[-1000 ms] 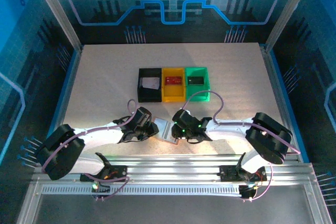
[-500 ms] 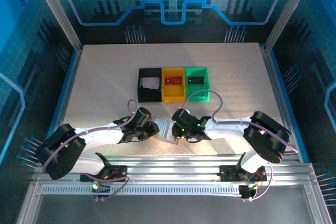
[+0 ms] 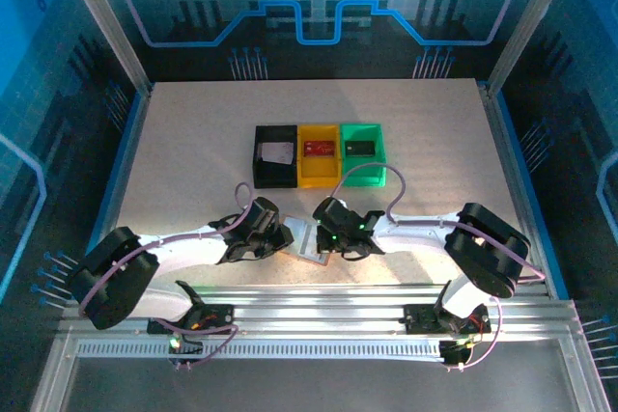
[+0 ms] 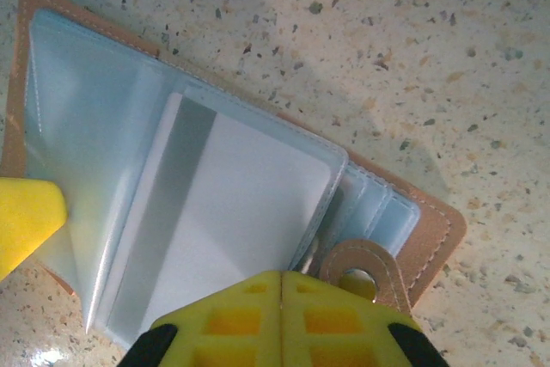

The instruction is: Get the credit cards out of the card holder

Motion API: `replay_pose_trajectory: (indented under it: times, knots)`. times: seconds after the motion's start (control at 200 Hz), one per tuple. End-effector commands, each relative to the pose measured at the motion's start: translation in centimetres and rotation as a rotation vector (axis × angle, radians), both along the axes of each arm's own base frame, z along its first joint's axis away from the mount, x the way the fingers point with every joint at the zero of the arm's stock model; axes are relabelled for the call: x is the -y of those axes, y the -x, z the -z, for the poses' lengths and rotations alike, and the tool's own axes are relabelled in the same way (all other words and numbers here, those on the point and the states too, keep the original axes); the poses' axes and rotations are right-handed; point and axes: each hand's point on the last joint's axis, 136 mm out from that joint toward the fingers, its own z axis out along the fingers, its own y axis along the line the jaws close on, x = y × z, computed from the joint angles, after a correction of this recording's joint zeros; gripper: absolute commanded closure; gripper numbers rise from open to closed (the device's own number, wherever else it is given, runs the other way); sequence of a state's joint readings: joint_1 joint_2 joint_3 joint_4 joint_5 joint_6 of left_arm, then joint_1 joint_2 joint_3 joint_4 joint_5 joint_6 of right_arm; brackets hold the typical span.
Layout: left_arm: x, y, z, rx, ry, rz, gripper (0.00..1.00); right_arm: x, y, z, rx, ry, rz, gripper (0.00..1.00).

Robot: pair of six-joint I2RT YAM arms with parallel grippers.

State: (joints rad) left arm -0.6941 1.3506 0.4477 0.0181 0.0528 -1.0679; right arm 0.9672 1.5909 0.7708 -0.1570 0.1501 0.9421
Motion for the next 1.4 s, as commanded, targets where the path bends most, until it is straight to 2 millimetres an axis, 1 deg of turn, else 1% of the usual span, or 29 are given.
replay_pose_trajectory:
  times: [0.0, 0.1, 0.335, 0.555, 0.765, 0.88, 0.895, 0.935, 1.146, 1.396]
  knots:
    - [-3.6, 4.5, 4.7, -0.186, -0.162, 0.006, 0.77, -1.5, -0.4, -0.8, 0.012, -0.033, -0.033, 0.96]
    - [-3.6, 4.5, 4.7, -0.186, -0.162, 0.007, 0.77, -1.8, -0.5, -1.2, 0.022, -0.034, -0.042, 1.00]
    - [-3.8, 4.5, 4.4, -0.179, -0.168, 0.006, 0.77, -2.4, -0.5, -2.1, 0.033, -0.051, -0.057, 1.00]
    - [-4.2, 4.5, 3.6, -0.161, -0.180, 0.004, 0.77, -3.1, -0.5, -3.1, 0.046, -0.074, -0.068, 1.00]
    - [-4.4, 4.5, 2.8, -0.145, -0.173, -0.001, 0.77, -4.1, -0.3, -4.4, 0.054, -0.112, -0.087, 1.00]
    - [-4.4, 4.5, 2.5, -0.142, -0.169, -0.001, 0.77, -4.1, -0.1, -4.5, 0.056, -0.108, -0.094, 1.00]
    - [-4.4, 4.5, 2.5, -0.141, -0.167, 0.000, 0.77, -4.7, -0.5, -5.4, 0.069, -0.127, -0.095, 1.00]
    - [-4.4, 4.5, 2.5, -0.139, -0.165, 0.000, 0.77, -4.9, -0.6, -5.8, 0.073, -0.133, -0.100, 1.00]
    - [-4.5, 4.6, 1.9, -0.126, -0.158, -0.007, 0.77, -5.9, -0.2, -6.0, 0.060, -0.146, -0.129, 1.00]
    - [-5.4, 4.6, 0.1, -0.079, -0.151, -0.036, 0.76, -7.9, 0.4, -5.9, 0.028, -0.174, -0.181, 1.00]
